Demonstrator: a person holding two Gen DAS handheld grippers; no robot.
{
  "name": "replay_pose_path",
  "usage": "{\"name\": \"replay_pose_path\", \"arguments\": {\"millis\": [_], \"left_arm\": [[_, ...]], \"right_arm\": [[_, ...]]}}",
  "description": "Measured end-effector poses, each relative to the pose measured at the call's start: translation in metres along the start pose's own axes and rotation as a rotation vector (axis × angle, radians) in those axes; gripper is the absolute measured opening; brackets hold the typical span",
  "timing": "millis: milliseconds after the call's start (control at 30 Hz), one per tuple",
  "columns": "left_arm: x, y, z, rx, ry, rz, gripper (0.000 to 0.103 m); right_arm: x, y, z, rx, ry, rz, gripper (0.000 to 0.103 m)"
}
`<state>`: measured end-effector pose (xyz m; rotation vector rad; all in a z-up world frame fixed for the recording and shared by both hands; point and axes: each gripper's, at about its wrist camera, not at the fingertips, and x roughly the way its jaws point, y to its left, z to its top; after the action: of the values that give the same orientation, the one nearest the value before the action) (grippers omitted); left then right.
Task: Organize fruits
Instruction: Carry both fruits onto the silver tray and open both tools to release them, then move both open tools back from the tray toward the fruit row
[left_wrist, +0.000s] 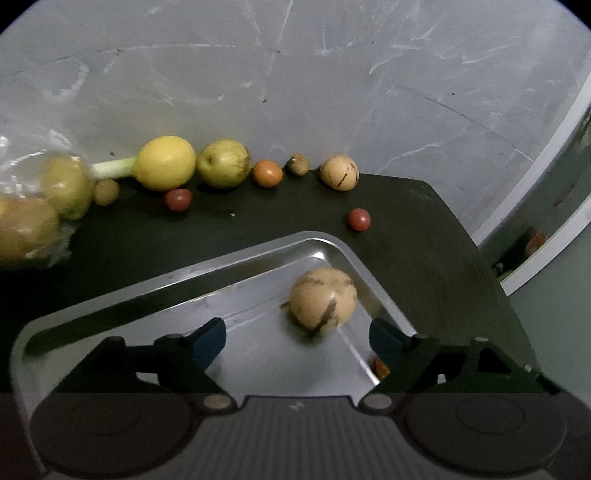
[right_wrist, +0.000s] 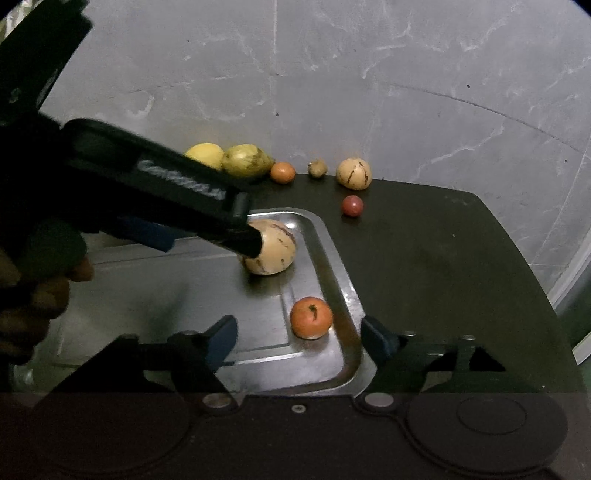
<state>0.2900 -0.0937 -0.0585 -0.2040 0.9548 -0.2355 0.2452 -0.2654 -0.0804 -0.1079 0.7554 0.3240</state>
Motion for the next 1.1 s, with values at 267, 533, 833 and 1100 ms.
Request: {"name": "replay_pose_path", "arguments": {"millis": [267, 533, 833, 1100], "left_arm": [[-0.047, 0.02, -0.02, 0.087, -0.034, 0.031, 0.1], [-0.083, 0.053, -0.044, 0.087, -0.054, 0.079, 0.102], [-0.112, 0.099, -0.06, 0.008, -0.058, 0.128, 0.102], [-0.124, 0.125, -0.057, -0.048, -0.09, 0.169, 0.102]], "right_arm": [[-0.023, 0.016, -0.007, 0.005, 0.031, 0.036, 0.097], [-0.039, 0.047, -0.014, -0.028, 0.071, 0.089, 0.101], [-0.045, 0.088, -0.004, -0.105, 0.067, 0.147, 0.102], [-0.034, 0.109, 0.015, -0.148, 0.032, 0.174, 0.102]]}}
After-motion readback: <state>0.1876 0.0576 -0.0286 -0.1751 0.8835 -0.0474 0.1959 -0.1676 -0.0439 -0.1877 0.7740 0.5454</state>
